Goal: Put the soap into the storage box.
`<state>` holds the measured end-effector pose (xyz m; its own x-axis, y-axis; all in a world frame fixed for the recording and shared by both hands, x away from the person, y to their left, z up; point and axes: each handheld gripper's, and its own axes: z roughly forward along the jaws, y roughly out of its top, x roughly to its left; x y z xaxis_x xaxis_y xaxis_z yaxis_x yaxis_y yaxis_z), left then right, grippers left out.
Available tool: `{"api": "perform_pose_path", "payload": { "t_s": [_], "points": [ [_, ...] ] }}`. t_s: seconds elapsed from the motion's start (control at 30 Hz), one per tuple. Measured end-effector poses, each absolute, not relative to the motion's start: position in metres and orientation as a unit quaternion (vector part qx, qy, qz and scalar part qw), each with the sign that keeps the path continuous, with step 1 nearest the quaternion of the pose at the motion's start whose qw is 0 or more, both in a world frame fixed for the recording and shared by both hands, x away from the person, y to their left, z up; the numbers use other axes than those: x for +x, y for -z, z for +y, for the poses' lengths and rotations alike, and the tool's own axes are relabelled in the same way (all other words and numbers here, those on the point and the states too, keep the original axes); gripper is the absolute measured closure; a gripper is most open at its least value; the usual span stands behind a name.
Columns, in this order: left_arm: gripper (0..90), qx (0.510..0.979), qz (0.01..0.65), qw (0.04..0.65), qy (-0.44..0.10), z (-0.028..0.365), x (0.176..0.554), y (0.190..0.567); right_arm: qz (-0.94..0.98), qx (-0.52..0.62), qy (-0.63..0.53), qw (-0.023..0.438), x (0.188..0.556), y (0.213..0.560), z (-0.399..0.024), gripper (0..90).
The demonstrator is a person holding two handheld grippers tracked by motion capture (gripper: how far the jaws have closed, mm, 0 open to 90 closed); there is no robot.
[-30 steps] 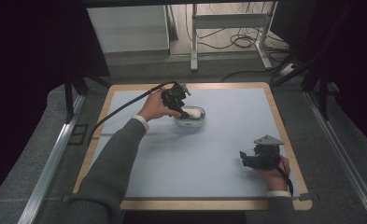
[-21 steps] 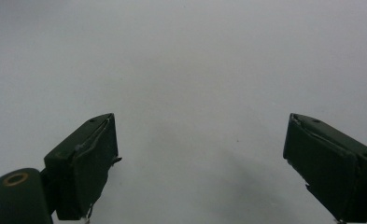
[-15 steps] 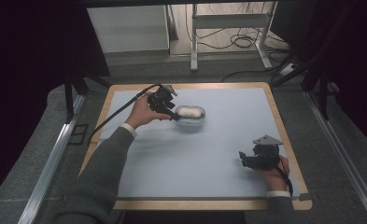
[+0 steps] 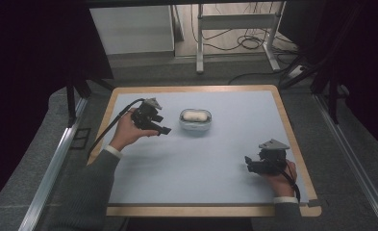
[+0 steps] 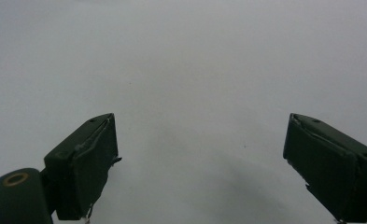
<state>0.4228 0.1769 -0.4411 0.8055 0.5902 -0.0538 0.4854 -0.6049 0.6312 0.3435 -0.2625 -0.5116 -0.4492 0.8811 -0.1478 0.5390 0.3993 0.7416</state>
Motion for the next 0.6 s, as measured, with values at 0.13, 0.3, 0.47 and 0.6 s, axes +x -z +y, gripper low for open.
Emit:
{"api": "perform_pose_path", "payload": {
  "t_s": [0.13, 0.3, 0.47, 0.6],
  "points": [
    [33.1, 0.885, 0.318, 0.331, -0.083, 0.191, 0.404, 0.452, 0.792, 0.448, -0.314, 0.272, 0.343, 0.511, -0.262, 9.8],
    [30.9, 0.878, 0.331, 0.335, -0.090, 0.209, 0.376, 0.466, 0.793, 0.446, -0.314, 0.272, 0.343, 0.511, -0.260, 9.8],
    [29.1, 0.871, 0.343, 0.340, -0.096, 0.223, 0.352, 0.480, 0.794, 0.445, -0.311, 0.273, 0.343, 0.512, -0.258, 9.9],
    [26.2, 0.866, 0.356, 0.338, -0.094, 0.232, 0.338, 0.491, 0.795, 0.444, -0.311, 0.272, 0.343, 0.512, -0.257, 9.9]
  ]
}}
